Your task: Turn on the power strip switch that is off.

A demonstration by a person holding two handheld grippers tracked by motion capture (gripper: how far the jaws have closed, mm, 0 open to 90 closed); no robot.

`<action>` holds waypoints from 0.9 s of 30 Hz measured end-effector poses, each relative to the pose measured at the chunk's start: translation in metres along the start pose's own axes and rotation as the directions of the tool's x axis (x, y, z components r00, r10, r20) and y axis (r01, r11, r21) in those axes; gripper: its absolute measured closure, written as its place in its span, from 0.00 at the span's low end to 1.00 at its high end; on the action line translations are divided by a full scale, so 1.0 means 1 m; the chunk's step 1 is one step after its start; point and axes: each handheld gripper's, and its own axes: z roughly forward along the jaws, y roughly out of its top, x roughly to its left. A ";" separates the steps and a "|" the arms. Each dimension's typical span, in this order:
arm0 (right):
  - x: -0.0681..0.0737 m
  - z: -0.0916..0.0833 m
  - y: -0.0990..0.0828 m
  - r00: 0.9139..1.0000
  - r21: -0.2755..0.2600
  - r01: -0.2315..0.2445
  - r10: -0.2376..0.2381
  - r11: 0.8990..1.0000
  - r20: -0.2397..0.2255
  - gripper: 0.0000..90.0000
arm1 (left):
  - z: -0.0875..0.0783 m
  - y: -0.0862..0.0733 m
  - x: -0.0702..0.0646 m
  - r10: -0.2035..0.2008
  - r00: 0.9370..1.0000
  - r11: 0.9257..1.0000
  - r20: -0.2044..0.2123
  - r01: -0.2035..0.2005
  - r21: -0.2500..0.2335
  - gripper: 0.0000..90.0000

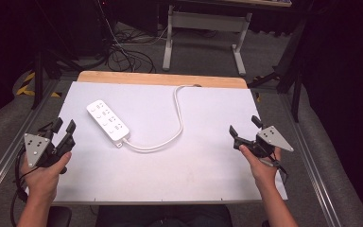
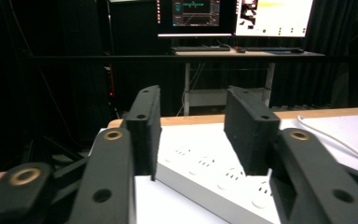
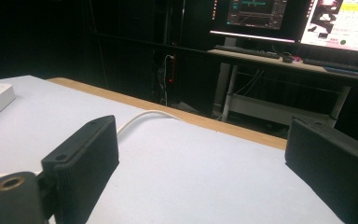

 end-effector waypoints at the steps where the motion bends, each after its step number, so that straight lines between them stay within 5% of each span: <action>1: 0.000 0.000 0.000 1.000 0.001 -0.001 0.001 1.000 -0.001 0.11 | 0.000 0.000 0.000 0.001 1.000 1.000 0.004 -0.001 0.003 0.68; 15: -0.001 -0.002 0.000 1.000 0.007 -0.006 0.006 1.000 0.002 0.12 | 0.002 0.004 -0.001 0.001 0.997 0.996 0.073 -0.008 0.085 0.93; 27: -0.001 -0.002 0.000 1.000 0.009 -0.015 0.015 1.000 -0.007 0.12 | 0.003 0.010 0.000 0.021 0.999 0.994 0.047 -0.026 0.108 1.00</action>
